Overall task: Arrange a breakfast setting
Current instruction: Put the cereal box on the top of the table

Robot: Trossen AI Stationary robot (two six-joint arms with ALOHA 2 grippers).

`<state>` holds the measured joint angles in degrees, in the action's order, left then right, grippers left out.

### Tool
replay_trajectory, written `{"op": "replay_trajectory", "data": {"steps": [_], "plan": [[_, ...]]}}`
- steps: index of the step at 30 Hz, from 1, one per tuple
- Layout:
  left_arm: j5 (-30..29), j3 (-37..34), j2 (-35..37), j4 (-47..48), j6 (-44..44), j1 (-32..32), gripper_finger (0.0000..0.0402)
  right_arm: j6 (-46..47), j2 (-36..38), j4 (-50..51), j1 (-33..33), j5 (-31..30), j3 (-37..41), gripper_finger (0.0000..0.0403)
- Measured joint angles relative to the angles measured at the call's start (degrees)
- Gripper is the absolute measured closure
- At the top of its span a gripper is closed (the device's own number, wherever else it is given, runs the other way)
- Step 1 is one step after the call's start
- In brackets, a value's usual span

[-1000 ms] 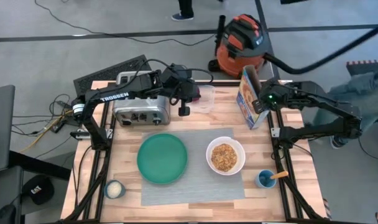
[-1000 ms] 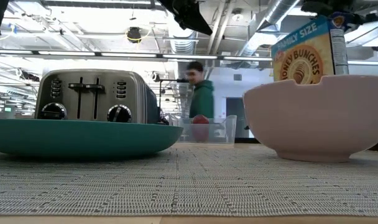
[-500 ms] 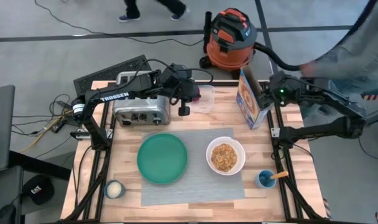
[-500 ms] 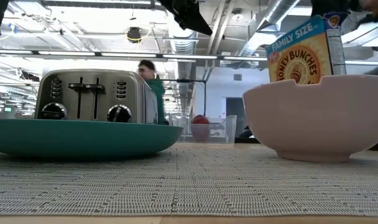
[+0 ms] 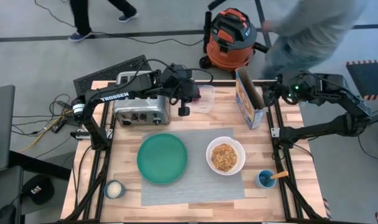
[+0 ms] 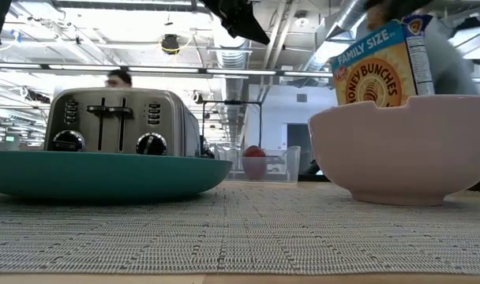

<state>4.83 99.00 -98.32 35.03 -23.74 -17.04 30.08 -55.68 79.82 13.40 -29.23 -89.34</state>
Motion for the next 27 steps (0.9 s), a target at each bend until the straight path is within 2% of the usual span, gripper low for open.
{"op": "replay_trajectory", "data": {"steps": [4,8,10,12,15,20,24,27], "plan": [[2.63,-0.13,-0.01,-0.19,0.59,-0.02,0.0401,-0.59,-0.31,-1.35,-4.64,-0.82,0.0,0.0213],[10.78,-5.54,-2.29,-8.04,2.22,0.18,0.0401,-0.6,-0.35,-1.41,-8.29,-2.35,0.0,0.0213],[9.99,-8.6,-5.68,-15.71,3.37,0.77,0.0401,-0.59,-0.35,-1.67,-9.94,-2.83,0.0,0.0213],[5.43,-9.27,-9.89,-23.03,4.4,1.27,0.0402,-0.59,-0.35,-2.75,-11.51,-4.07,0.24,0.0213],[2.19,-4.84,-15.56,-27.79,6.09,1.18,0.0401,-0.09,-0.37,-3.04,-13.31,-4.57,0.77,0.0214],[2.33,7.29,-22.85,-24.63,7.51,1.21,0.0401,3.53,-0.33,-1.79,-16.02,-4.77,2.22,0.0214],[3.39,14.27,-25.45,-23.09,7.95,1.33,0.0401,7.39,-0.34,1.97,-17.33,-5.91,4.79,0.0214],[3.89,15.47,-25.59,-23.98,7.94,1.31,0.0401,9.35,-0.06,3.39,-17.47,-6.91,8.4,0.0214]]}}
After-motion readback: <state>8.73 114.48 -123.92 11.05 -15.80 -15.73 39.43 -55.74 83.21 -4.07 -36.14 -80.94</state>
